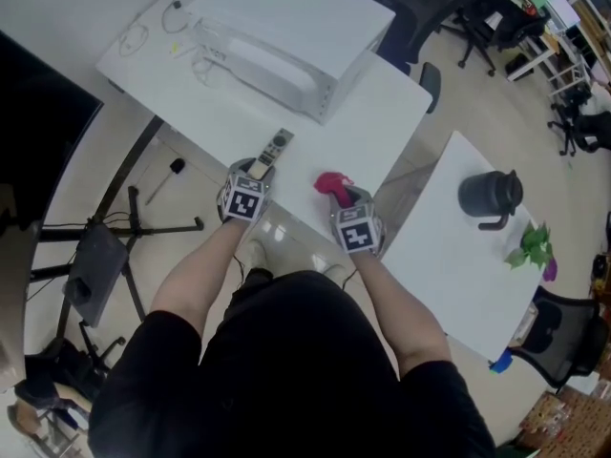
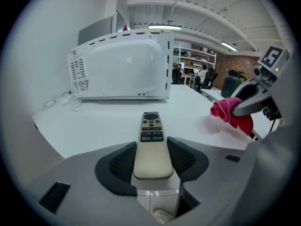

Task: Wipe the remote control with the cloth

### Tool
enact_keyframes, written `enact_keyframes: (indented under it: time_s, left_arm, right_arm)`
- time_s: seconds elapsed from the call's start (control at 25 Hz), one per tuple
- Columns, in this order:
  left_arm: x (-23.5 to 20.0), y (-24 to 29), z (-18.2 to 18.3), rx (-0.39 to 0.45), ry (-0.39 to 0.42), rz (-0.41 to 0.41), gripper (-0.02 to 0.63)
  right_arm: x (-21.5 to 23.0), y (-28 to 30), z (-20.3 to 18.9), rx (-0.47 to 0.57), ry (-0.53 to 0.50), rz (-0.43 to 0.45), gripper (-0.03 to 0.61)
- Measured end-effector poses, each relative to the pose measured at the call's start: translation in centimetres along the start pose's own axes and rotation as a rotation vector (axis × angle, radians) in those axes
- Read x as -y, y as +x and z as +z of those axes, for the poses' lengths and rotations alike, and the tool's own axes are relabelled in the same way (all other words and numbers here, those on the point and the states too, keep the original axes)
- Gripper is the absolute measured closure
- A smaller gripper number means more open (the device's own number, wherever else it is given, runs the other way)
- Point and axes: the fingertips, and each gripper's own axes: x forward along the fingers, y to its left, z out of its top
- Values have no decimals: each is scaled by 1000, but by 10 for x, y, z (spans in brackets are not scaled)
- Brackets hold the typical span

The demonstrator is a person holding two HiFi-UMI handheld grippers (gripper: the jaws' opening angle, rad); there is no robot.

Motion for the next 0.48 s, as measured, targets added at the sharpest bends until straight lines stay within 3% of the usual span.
enact_keyframes:
  time_s: [0.2, 0.48]
  left_arm:
    - [2, 11, -20, -114, 24, 4, 403]
    - [1, 9, -19, -103, 20, 9, 370]
  right_arm:
    - [2, -6, 6, 18, 7, 0, 485]
    - [-1, -18, 22, 60, 12, 10, 485]
